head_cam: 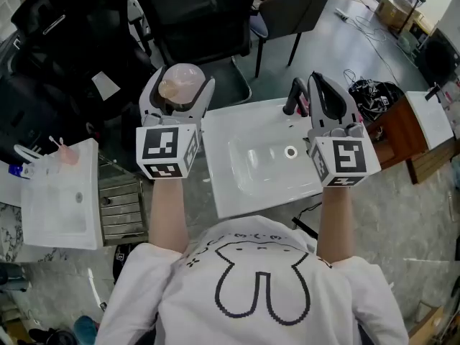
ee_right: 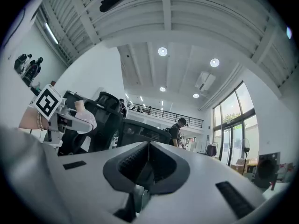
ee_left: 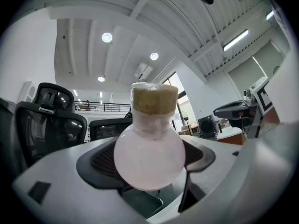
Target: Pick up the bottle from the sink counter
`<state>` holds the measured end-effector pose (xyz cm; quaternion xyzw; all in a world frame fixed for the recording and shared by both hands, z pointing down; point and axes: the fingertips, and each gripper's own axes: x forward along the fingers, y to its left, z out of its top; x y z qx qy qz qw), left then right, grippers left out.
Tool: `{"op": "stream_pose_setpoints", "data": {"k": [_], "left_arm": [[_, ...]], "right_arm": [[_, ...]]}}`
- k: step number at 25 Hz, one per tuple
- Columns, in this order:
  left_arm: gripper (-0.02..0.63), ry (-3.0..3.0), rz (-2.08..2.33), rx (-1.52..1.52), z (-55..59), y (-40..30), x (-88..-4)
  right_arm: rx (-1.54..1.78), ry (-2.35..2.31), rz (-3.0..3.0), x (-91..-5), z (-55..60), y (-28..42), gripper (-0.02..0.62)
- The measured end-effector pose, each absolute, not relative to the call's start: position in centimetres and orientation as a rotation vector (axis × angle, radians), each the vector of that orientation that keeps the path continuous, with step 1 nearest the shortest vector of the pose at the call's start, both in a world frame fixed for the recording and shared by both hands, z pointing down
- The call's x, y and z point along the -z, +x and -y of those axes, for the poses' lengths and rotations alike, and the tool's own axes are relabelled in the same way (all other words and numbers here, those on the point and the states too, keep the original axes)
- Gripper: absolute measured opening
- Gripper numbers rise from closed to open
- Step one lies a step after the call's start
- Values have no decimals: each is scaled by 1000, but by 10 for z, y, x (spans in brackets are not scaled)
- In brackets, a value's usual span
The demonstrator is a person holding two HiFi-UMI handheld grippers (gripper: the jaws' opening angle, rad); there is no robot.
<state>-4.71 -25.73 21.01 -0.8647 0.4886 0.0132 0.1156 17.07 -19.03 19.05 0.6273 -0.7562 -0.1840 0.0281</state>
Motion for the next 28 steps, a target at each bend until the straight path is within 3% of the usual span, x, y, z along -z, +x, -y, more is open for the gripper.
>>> {"op": "stream_pose_setpoints", "data": {"k": [28], "left_arm": [[394, -2512, -1408, -88, 225, -32, -202]], "right_arm": [[562, 1954, 2317, -195, 159, 187, 31]]}}
